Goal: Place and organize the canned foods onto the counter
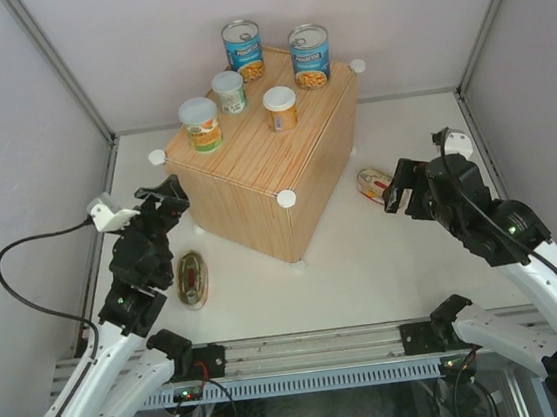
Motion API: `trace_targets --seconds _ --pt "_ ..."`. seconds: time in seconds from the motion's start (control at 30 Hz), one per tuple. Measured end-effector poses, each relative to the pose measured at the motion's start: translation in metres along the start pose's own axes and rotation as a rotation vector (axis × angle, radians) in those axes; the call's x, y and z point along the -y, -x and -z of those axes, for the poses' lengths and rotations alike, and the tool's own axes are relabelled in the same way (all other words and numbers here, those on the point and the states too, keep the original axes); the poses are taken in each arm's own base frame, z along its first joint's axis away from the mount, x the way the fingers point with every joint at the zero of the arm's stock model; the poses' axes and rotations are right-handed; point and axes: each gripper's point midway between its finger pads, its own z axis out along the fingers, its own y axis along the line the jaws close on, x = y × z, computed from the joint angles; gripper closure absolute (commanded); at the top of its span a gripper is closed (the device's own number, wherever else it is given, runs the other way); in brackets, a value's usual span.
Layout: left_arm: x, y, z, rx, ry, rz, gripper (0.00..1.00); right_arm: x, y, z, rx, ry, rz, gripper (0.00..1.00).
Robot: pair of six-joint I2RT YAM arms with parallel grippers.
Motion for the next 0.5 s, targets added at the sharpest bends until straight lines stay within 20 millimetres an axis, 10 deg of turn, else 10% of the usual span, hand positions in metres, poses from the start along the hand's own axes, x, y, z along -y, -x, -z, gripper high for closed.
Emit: trace_targets --seconds 0.5 --pt "-0.016 0.013 0.013 0.018 0.050 -0.013 0.08 0.000 0.001 -0.018 0.011 -0.012 0.026 0.18"
